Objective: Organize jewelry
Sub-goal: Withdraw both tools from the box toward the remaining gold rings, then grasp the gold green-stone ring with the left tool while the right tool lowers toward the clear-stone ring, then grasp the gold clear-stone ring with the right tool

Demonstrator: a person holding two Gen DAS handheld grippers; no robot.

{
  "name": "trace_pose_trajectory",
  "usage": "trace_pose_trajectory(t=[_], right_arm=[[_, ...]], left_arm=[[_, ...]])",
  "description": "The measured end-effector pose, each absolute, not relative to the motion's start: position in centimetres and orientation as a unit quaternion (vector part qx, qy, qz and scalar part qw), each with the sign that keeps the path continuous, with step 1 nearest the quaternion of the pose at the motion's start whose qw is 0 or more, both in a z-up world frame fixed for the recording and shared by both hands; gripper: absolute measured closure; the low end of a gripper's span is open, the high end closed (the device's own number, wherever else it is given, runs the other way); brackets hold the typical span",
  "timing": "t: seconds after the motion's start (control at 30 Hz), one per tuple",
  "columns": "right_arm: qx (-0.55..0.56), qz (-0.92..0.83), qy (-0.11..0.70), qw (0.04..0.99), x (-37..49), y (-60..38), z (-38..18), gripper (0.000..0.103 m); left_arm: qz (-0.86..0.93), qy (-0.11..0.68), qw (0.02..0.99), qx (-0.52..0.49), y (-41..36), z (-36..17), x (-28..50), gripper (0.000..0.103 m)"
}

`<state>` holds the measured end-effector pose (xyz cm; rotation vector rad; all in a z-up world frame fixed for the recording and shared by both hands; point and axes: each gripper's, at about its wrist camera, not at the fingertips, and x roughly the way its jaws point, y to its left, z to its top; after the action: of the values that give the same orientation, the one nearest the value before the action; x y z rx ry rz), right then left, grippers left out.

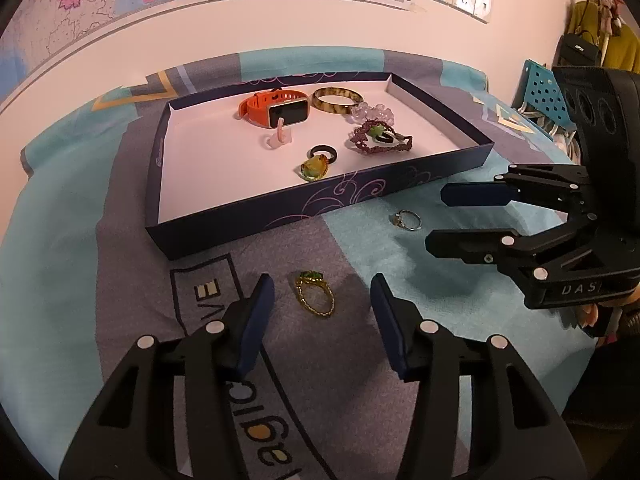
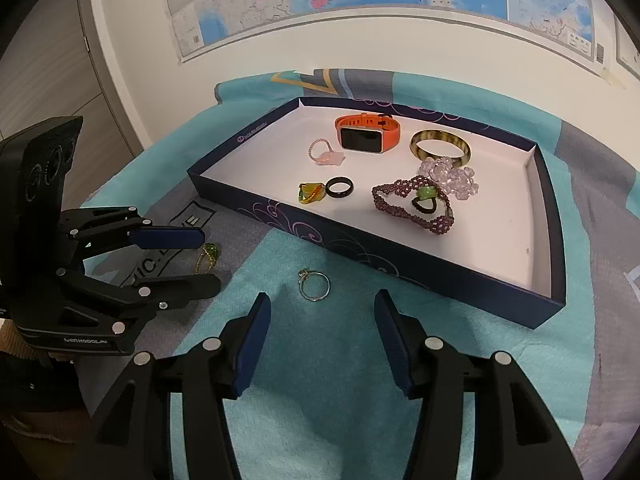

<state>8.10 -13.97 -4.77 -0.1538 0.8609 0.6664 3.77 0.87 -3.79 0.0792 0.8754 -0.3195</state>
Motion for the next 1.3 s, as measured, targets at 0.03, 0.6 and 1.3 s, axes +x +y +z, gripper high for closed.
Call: trace_pose_trajectory(t=[0.03,0.6,1.3], right_arm=[[-0.073,0.316,0.409,0.853,8.1,-13.9,-4.8,0.051],[-0.085,0.323,0.408,0.85,8.3,-12.5,-4.7,0.046],[-0.121,0.315,0.407,0.849,8.9,-11.5,-5.2,0.087]], left_arm=[[-0.154,0.422,0.893,0.037,0.9,-3.8,3.8,0.055],[-0.138,0.424,0.895,0.03,1.2,-3.8,3.9,0.089],[-0.138,0.424,0.895,0.029,1.3,-3.8,4.0,0.088]])
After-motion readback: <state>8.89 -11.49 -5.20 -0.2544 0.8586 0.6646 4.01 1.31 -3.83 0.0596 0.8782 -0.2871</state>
